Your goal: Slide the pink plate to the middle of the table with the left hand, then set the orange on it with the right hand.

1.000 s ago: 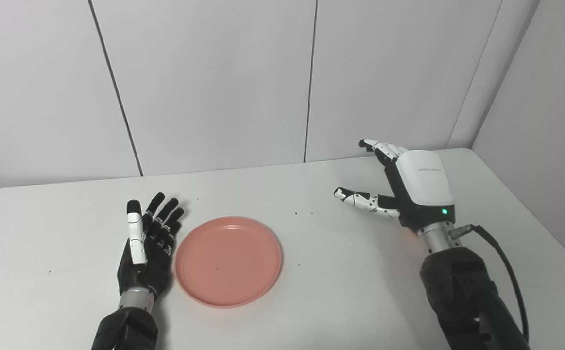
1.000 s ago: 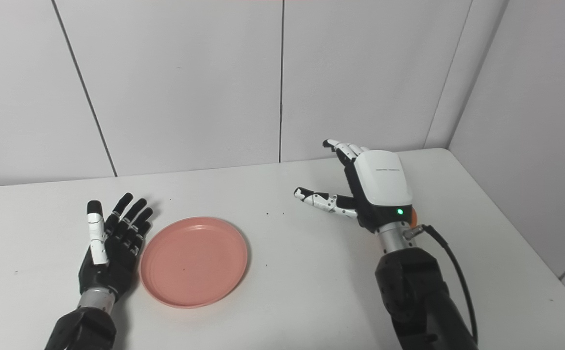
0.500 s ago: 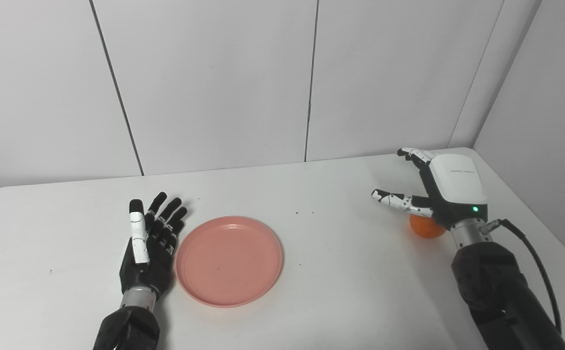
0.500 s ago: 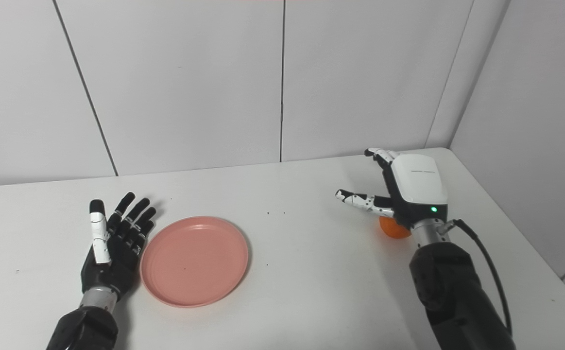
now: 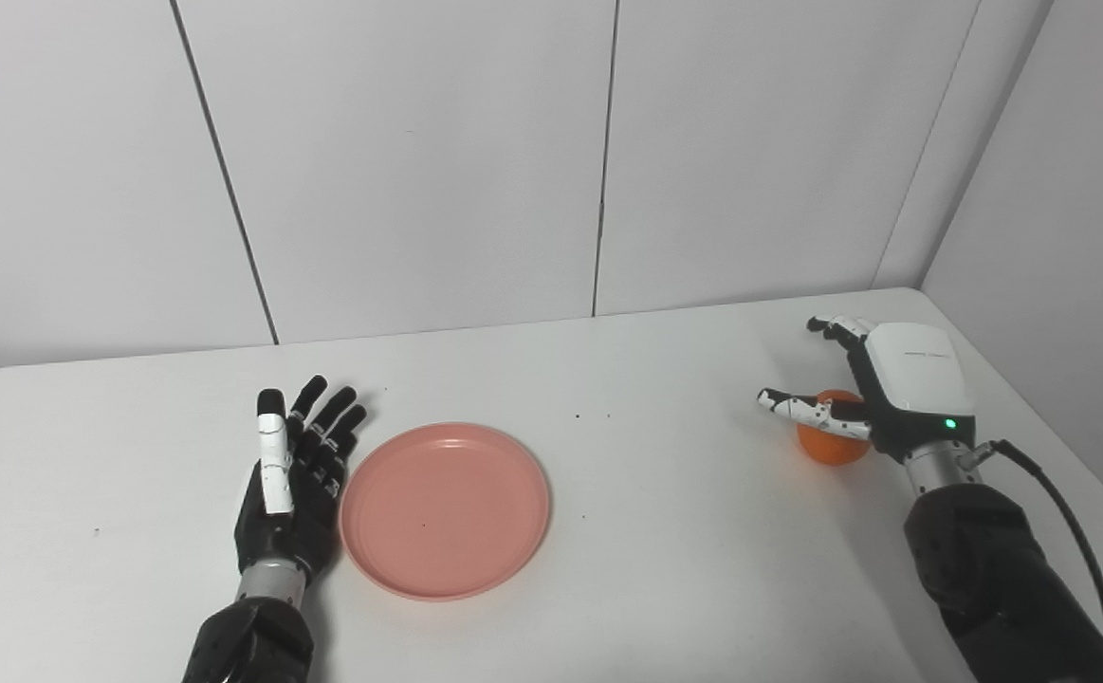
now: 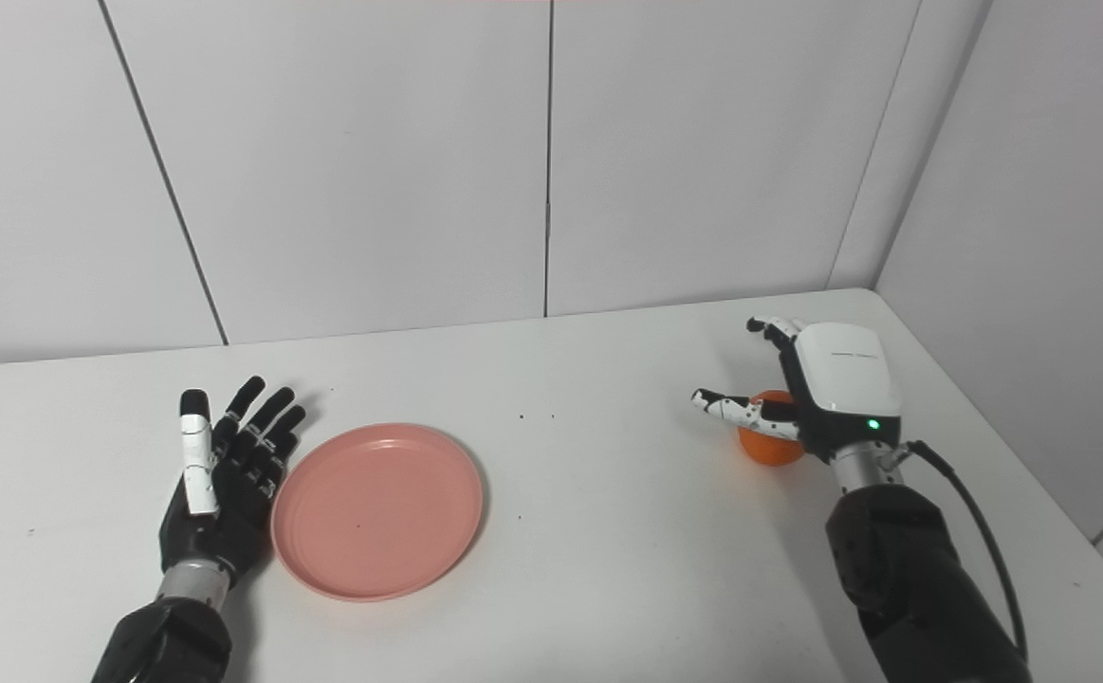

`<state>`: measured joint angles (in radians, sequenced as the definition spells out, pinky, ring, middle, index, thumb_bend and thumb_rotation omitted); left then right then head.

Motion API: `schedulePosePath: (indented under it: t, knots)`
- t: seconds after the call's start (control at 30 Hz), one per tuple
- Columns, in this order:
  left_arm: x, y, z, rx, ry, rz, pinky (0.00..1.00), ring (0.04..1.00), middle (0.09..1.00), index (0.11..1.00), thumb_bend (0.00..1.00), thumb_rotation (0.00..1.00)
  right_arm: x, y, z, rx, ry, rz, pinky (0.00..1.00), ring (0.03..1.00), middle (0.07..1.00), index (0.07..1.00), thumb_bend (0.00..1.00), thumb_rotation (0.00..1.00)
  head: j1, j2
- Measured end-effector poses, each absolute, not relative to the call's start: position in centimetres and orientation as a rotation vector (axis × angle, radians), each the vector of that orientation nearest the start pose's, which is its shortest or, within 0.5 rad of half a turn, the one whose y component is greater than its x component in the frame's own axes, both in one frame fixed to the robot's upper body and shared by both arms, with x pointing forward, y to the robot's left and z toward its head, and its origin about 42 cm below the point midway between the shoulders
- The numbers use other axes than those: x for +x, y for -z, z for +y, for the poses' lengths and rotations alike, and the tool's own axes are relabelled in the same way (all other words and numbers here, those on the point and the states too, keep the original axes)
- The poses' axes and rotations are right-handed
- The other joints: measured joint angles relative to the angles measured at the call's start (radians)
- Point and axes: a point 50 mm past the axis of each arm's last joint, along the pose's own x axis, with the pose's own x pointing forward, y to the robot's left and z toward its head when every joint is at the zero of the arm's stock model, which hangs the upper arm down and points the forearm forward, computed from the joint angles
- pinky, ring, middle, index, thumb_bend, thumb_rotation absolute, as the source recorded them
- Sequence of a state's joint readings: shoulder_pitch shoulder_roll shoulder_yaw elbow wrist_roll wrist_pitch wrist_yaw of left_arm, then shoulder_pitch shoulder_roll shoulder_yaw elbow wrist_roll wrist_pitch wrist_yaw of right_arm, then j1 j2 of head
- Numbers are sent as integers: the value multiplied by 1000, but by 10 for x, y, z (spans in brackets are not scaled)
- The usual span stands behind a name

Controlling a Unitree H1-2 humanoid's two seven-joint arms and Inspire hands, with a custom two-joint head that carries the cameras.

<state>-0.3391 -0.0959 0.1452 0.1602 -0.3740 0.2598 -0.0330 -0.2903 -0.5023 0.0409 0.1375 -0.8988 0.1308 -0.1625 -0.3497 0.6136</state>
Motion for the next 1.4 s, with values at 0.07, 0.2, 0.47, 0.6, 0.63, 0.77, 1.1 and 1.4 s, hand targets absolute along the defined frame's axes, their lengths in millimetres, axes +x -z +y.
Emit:
schedulePosePath:
  t: [0.07, 0.2, 0.47, 0.6, 0.63, 0.77, 1.1, 1.4]
  knots:
    - [386, -143, 174, -491, 95, 86, 971, 848, 824, 861, 881, 832, 374, -192, -366, -1394, 275, -139, 669, 699, 724, 726, 779, 878, 3, 2]
    - [386, -143, 173, -491, 96, 87, 972, 849, 825, 863, 875, 835, 374, -187, -365, -1415, 253, -132, 644, 681, 712, 721, 786, 882, 3, 2]
    - [386, -143, 173, -487, 98, 86, 947, 844, 823, 863, 862, 847, 375, -175, -362, -1447, 210, -106, 625, 681, 717, 726, 775, 872, 5, 6]
    - [385, -143, 173, -487, 95, 85, 951, 847, 822, 865, 856, 847, 378, -174, -360, -1451, 198, -101, 628, 677, 714, 726, 776, 870, 6, 8]
    - [385, -143, 173, -487, 95, 85, 951, 847, 823, 865, 856, 847, 378, -173, -360, -1451, 197, -98, 628, 677, 715, 727, 776, 870, 8, 9]
    - [384, -143, 173, -486, 97, 85, 946, 844, 820, 866, 845, 852, 380, -164, -363, -1463, 184, -62, 633, 674, 714, 727, 764, 833, 9, 11]
    - [384, -143, 173, -484, 95, 87, 948, 842, 807, 866, 846, 856, 385, -162, -374, -1493, 191, -37, 633, 669, 717, 725, 765, 829, 12, 15]
    - [384, -143, 174, -482, 96, 89, 940, 838, 802, 866, 853, 852, 384, -163, -382, -1500, 195, -20, 637, 675, 722, 734, 774, 848, 12, 17]
